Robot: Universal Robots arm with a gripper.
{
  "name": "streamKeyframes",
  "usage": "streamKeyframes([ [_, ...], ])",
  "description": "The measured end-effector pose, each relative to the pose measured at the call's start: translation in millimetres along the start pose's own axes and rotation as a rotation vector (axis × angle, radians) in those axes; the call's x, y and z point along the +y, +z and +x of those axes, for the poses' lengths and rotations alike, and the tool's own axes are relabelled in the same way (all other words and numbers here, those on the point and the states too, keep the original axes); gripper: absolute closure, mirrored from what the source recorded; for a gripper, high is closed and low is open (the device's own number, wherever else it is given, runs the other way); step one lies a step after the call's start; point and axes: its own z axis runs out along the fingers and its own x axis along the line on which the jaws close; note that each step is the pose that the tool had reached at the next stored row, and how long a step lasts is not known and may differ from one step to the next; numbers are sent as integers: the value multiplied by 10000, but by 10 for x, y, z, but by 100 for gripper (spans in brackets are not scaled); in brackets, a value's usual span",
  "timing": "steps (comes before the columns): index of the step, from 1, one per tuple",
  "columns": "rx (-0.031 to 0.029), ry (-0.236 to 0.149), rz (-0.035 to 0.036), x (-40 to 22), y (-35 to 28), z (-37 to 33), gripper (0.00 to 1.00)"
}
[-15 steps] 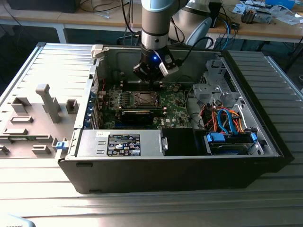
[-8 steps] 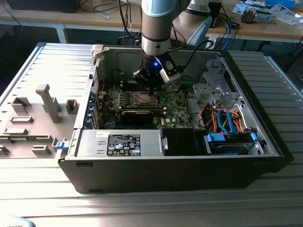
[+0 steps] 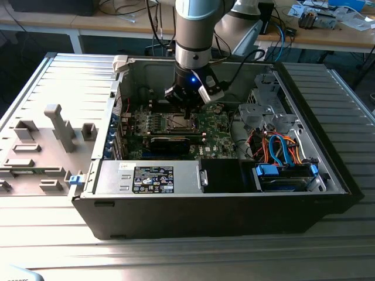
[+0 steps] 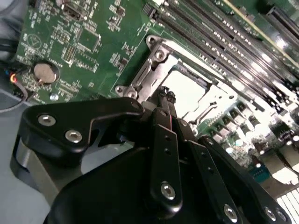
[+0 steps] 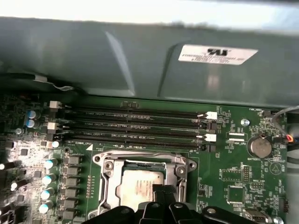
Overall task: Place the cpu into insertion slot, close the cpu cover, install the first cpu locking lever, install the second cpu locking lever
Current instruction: 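Install the first cpu locking lever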
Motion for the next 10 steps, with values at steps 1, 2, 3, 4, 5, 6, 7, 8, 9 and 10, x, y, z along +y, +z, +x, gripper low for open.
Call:
streamKeyframes([
  [1, 0, 1, 0, 1, -33, 0, 89],
  [2, 0, 0, -1, 3, -63, -1, 89],
  [3, 0, 0, 0, 3, -72, -1, 89],
  [4, 0, 0, 0, 4, -80, -1, 89],
  [5, 0, 0, 0, 5, -88, -1, 89],
  [6, 0, 0, 0, 5, -95, -1, 89],
  [7, 0, 0, 0, 5, -103, -1, 89],
  [8, 0, 0, 0, 6, -112, -2, 89],
  [9, 0, 0, -1, 6, -116, -2, 89],
  [10, -1, 0, -3, 6, -116, -2, 89],
])
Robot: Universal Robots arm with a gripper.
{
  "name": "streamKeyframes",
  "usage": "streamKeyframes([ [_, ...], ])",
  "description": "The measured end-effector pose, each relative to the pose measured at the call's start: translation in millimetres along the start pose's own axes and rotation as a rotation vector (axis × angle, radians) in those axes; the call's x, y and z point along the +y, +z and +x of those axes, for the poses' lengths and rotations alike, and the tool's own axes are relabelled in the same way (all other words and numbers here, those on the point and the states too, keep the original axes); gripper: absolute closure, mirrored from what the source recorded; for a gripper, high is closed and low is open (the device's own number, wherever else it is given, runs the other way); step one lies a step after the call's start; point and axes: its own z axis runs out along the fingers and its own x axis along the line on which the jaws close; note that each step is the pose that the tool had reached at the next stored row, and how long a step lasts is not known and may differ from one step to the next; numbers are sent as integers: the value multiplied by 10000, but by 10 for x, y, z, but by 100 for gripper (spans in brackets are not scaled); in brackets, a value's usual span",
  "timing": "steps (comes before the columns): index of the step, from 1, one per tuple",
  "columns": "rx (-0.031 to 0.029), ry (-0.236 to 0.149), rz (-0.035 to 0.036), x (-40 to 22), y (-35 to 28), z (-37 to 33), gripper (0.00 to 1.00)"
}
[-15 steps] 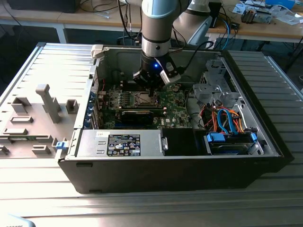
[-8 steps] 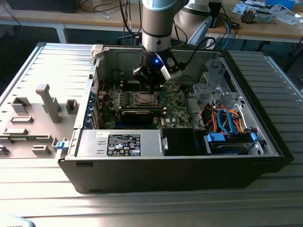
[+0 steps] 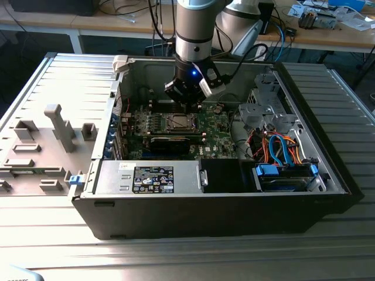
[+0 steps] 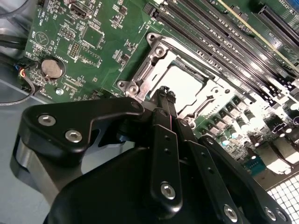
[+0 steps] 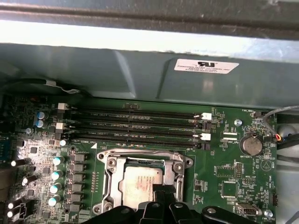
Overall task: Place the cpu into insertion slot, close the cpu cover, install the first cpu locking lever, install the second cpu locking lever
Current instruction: 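Install the first cpu locking lever, then install the second cpu locking lever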
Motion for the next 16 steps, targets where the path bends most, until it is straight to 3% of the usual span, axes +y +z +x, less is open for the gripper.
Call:
streamKeyframes([
  [11, 2, -1, 2, -3, -3, 0, 89],
  [16, 2, 0, 1, -69, -6, 5, 89],
])
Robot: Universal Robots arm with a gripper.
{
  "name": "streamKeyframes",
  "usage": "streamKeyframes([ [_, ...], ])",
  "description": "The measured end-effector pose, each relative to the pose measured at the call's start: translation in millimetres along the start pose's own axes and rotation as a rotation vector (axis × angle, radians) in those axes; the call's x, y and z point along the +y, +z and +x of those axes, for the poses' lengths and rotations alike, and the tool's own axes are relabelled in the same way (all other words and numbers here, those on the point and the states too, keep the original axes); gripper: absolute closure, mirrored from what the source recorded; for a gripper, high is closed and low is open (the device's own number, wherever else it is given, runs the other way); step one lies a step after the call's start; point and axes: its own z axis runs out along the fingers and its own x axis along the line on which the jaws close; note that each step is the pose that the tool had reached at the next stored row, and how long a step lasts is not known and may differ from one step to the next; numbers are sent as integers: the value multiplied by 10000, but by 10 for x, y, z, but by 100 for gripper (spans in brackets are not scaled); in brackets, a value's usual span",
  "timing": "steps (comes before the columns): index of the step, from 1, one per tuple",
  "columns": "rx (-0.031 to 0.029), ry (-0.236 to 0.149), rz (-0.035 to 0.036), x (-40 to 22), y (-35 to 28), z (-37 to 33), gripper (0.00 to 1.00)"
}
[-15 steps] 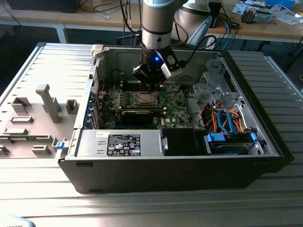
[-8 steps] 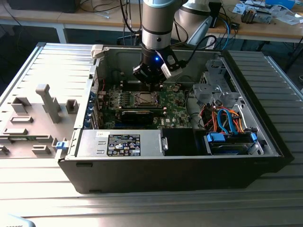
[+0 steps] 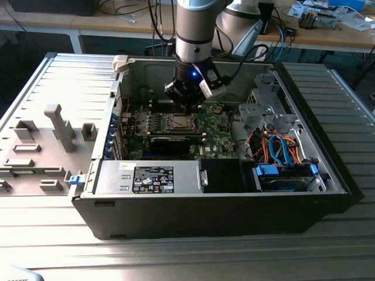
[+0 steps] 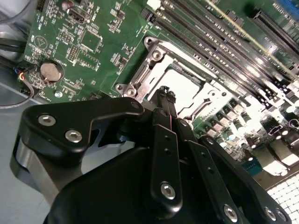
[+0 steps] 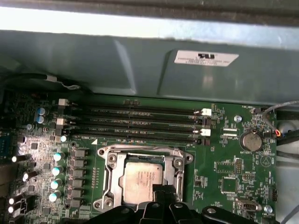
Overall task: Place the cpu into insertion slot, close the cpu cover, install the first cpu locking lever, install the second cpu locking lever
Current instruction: 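Install the second cpu locking lever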
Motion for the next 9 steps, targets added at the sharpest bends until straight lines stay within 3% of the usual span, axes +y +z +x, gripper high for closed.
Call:
streamKeyframes([
  [6, 0, 0, -1, -122, -6, 7, 89],
  [9, -1, 9, -1, -146, -6, 9, 89],
])
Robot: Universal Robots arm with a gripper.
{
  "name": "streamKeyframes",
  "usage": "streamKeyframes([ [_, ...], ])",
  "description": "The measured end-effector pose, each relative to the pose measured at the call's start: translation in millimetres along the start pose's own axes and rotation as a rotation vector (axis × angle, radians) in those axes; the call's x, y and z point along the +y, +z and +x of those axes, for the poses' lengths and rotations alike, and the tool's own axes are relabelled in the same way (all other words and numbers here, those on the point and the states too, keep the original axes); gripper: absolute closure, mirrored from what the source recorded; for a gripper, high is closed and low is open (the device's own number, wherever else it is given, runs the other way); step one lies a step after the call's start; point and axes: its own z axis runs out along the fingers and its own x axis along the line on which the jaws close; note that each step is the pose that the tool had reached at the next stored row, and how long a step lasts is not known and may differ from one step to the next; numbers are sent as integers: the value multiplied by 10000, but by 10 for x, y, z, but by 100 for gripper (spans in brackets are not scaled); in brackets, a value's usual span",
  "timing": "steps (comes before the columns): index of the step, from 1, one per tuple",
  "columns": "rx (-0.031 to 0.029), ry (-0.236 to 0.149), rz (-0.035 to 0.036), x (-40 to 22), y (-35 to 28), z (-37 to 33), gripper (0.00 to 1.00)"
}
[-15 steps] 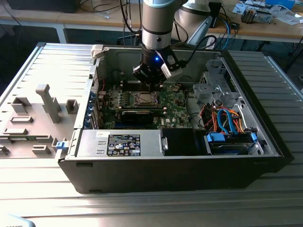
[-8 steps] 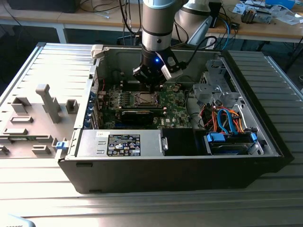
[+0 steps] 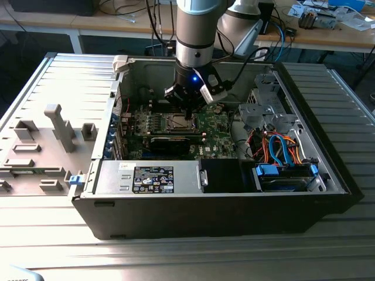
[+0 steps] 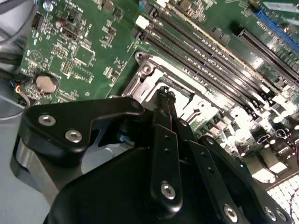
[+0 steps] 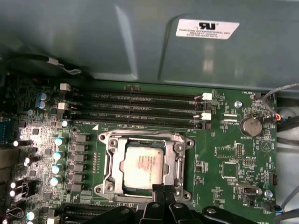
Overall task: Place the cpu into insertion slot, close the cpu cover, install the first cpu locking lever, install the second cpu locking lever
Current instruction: 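Install the second cpu locking lever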
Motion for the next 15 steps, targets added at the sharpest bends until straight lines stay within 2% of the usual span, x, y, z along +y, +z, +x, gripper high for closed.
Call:
streamKeyframes([
  [7, 0, 5, 0, -49, -2, 1, 89],
  [15, 1, 5, 2, -58, 3, 1, 89],
])
